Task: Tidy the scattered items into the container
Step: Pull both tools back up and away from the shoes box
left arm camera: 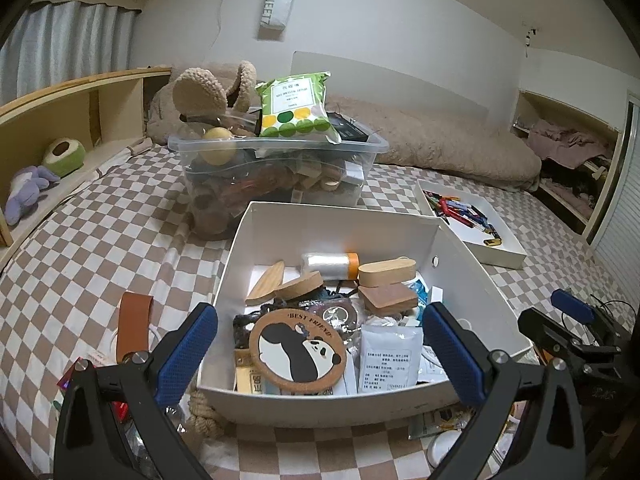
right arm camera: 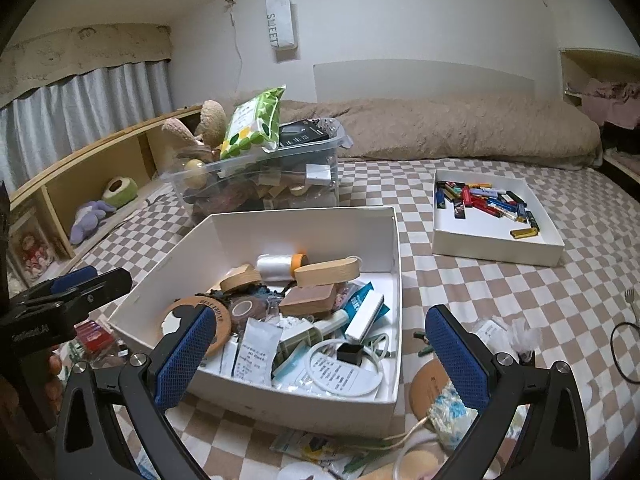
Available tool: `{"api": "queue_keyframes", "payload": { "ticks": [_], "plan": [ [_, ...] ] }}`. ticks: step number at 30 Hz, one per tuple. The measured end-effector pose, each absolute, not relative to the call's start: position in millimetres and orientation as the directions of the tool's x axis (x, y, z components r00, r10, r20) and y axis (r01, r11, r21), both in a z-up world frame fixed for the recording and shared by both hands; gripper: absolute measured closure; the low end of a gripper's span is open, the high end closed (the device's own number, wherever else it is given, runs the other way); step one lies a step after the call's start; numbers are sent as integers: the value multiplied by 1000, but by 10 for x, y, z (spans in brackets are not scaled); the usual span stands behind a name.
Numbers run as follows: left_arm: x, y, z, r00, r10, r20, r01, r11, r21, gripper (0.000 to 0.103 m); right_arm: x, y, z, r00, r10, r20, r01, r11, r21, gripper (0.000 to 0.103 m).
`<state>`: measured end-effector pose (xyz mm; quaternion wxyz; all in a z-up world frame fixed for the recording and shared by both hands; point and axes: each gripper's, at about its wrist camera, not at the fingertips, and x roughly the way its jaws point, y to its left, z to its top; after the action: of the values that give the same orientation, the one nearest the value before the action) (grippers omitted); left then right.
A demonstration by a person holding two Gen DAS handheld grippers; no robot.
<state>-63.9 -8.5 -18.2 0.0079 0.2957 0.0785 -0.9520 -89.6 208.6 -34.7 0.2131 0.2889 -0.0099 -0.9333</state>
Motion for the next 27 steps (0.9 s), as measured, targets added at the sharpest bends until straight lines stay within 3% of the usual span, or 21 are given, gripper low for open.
{"api": "queue_keyframes", "payload": {
  "ticks": [27],
  "plan": [
    [-112, -47, -618, -785, 40, -618, 65, -987, -146, 0, -315, 2051, -738, -713, -371, -594, 388, -916, 106, 0]
  ]
}}
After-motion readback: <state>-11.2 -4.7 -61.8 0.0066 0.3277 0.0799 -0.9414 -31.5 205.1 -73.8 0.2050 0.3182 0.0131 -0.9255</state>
